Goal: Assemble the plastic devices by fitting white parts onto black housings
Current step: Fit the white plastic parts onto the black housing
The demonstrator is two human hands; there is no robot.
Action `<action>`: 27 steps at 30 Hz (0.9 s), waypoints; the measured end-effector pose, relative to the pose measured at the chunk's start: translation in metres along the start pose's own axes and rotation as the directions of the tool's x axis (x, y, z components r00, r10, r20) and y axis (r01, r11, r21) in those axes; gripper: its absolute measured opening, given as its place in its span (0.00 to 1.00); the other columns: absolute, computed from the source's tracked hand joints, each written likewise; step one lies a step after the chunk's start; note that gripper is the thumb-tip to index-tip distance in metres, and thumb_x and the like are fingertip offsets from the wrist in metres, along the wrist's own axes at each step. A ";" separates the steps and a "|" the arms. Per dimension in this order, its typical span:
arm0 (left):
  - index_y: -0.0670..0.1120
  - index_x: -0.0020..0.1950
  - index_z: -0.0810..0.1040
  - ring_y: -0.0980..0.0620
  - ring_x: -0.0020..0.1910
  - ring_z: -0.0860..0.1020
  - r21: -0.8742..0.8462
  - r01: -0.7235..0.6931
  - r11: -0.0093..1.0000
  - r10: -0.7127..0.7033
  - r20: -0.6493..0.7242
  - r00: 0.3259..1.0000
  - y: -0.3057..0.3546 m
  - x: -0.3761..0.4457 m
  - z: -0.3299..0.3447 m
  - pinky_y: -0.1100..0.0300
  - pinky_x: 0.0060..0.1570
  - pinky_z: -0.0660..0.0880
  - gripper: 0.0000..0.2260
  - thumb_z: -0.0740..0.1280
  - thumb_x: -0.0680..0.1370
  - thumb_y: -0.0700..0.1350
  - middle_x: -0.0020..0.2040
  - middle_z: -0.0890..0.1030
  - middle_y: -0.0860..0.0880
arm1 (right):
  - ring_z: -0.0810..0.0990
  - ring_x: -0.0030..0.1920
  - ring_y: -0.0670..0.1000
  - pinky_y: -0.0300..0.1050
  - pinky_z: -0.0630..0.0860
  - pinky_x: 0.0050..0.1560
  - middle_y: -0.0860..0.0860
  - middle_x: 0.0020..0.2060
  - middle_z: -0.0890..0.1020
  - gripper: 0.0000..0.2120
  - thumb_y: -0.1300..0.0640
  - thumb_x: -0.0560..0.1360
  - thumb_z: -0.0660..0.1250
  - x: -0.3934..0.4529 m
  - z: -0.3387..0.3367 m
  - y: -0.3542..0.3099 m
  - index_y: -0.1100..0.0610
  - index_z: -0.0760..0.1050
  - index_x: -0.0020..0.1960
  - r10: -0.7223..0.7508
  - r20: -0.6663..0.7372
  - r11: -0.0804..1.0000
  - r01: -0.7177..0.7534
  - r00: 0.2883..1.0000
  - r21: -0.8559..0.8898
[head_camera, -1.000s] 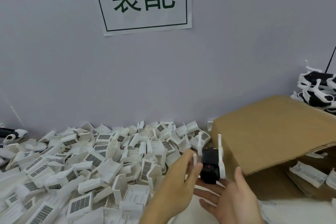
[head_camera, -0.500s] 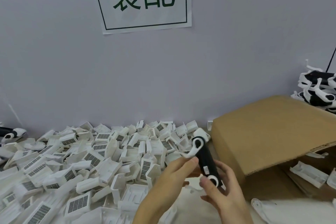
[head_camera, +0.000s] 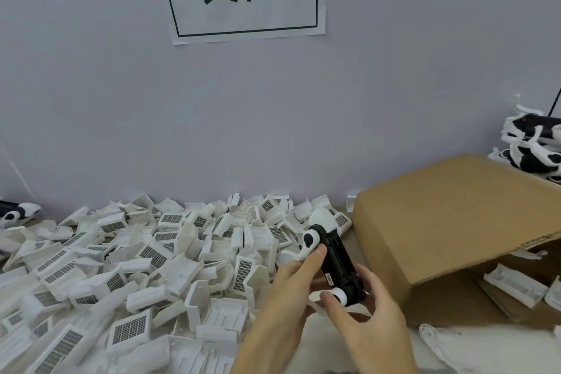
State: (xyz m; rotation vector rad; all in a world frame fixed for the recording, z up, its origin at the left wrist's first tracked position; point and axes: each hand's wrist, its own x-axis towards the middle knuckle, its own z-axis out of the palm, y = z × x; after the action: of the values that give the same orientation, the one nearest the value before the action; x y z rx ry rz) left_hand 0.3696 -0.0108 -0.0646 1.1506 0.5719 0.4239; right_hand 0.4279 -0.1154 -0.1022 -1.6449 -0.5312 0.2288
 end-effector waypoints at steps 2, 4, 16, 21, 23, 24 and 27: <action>0.50 0.48 0.88 0.58 0.45 0.85 0.119 -0.056 0.991 0.053 0.026 0.998 -0.002 -0.001 0.003 0.65 0.38 0.77 0.13 0.68 0.78 0.56 0.46 0.87 0.50 | 0.81 0.55 0.45 0.38 0.76 0.48 0.44 0.53 0.83 0.30 0.55 0.66 0.80 0.002 0.000 0.002 0.50 0.76 0.66 0.022 0.006 1.000 -0.022 1.000 -0.011; 0.57 0.41 0.87 0.65 0.39 0.82 0.243 -0.133 0.961 0.130 0.029 0.991 -0.003 -0.002 0.005 0.72 0.36 0.74 0.14 0.65 0.81 0.55 0.40 0.86 0.57 | 0.83 0.51 0.45 0.36 0.76 0.45 0.43 0.49 0.84 0.26 0.54 0.66 0.80 0.004 -0.001 0.004 0.48 0.78 0.62 0.033 0.018 0.999 -0.032 0.999 -0.014; 0.41 0.49 0.84 0.53 0.43 0.85 0.089 -0.279 0.956 0.283 -0.041 0.958 0.005 0.005 -0.001 0.70 0.39 0.76 0.13 0.65 0.82 0.49 0.42 0.87 0.45 | 0.82 0.44 0.41 0.43 0.78 0.47 0.42 0.41 0.83 0.19 0.49 0.63 0.81 0.006 0.021 -0.013 0.41 0.74 0.47 -0.101 -0.033 0.975 0.093 0.994 -0.200; 0.41 0.48 0.83 0.51 0.42 0.86 0.042 -0.298 0.954 0.299 -0.042 0.953 0.002 0.011 -0.005 0.66 0.39 0.78 0.12 0.66 0.81 0.49 0.40 0.87 0.44 | 0.80 0.47 0.39 0.44 0.78 0.49 0.39 0.42 0.83 0.22 0.44 0.61 0.80 0.008 0.027 -0.009 0.39 0.74 0.49 -0.115 -0.050 0.972 0.102 0.992 -0.211; 0.42 0.48 0.83 0.50 0.45 0.86 0.086 -0.322 0.943 0.322 0.003 0.947 -0.001 0.014 -0.005 0.63 0.45 0.80 0.12 0.67 0.81 0.50 0.42 0.87 0.45 | 0.79 0.47 0.36 0.38 0.76 0.46 0.35 0.42 0.82 0.23 0.42 0.59 0.80 0.010 0.024 -0.006 0.38 0.73 0.49 -0.123 -0.056 0.972 0.109 0.991 -0.210; 0.43 0.49 0.83 0.50 0.46 0.86 0.105 -0.334 0.937 0.334 0.017 0.942 -0.003 0.014 -0.004 0.61 0.48 0.80 0.12 0.67 0.81 0.50 0.43 0.87 0.45 | 0.78 0.47 0.33 0.34 0.75 0.43 0.31 0.43 0.81 0.22 0.42 0.59 0.80 0.010 0.023 -0.007 0.37 0.72 0.48 -0.135 -0.053 0.970 0.121 0.989 -0.212; 0.46 0.49 0.83 0.51 0.47 0.86 0.064 -0.354 0.933 0.355 0.002 0.935 -0.005 0.017 -0.003 0.63 0.46 0.79 0.09 0.66 0.82 0.49 0.44 0.87 0.45 | 0.77 0.47 0.29 0.27 0.72 0.37 0.22 0.46 0.76 0.21 0.40 0.59 0.79 0.011 0.022 -0.011 0.36 0.71 0.47 -0.184 -0.048 0.960 0.169 0.982 -0.224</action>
State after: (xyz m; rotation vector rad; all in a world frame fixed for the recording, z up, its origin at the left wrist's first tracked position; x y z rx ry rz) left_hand 0.3810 -0.0006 -0.0738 1.3186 0.3858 0.7260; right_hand 0.4255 -0.0898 -0.0933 -1.7994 -0.6658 -0.0195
